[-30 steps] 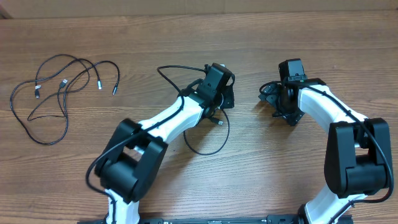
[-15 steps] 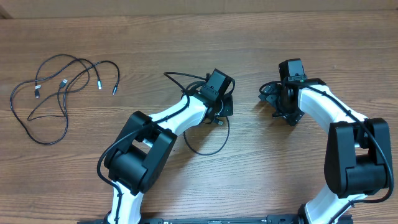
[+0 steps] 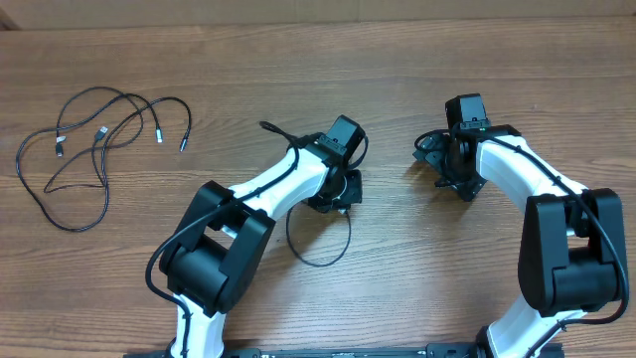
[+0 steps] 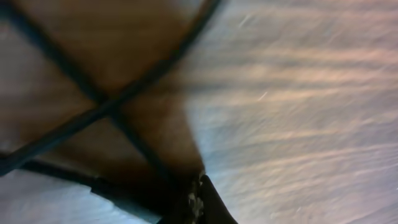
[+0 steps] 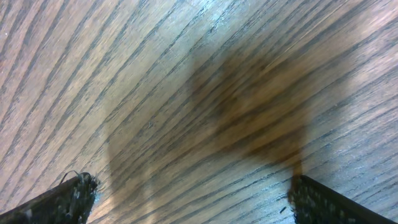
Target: Untangle cables
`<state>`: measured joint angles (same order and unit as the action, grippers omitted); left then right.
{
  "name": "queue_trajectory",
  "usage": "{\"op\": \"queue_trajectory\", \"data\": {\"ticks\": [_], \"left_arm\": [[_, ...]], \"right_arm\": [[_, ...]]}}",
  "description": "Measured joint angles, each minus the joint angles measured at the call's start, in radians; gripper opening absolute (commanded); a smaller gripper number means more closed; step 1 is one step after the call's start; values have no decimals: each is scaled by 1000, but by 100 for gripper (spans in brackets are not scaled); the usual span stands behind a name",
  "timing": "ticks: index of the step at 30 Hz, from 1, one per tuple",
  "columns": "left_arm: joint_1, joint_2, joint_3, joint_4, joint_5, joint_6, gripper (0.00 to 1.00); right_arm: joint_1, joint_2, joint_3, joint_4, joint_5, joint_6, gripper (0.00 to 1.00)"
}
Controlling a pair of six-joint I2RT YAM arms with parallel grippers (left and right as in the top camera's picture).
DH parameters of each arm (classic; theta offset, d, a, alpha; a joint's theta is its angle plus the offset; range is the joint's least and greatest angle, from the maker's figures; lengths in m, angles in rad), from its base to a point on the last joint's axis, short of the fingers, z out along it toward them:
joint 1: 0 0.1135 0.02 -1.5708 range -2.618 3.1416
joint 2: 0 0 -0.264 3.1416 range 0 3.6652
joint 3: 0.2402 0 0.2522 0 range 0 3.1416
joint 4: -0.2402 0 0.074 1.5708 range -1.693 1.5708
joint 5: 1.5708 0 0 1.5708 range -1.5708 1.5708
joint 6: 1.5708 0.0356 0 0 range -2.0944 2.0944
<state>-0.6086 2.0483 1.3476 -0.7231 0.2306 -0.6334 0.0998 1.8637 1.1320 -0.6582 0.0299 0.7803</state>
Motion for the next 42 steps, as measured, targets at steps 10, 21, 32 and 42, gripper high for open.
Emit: {"op": "queue_trajectory", "data": {"ticks": [10,21,32,42], "left_arm": [[2,-5,0,-215,16,33,4],[2,3,-22,-419,-120,90,4],[18,-87,-24,-406,-177,90,8],[104,-167,3,-356,-199,69,38]], "right_arm": [[0,0,0,0,0,1,100],[0,0,0,0,0,0,100],[0,0,0,-1,0,0,100],[0,0,0,0,0,0,100]]}}
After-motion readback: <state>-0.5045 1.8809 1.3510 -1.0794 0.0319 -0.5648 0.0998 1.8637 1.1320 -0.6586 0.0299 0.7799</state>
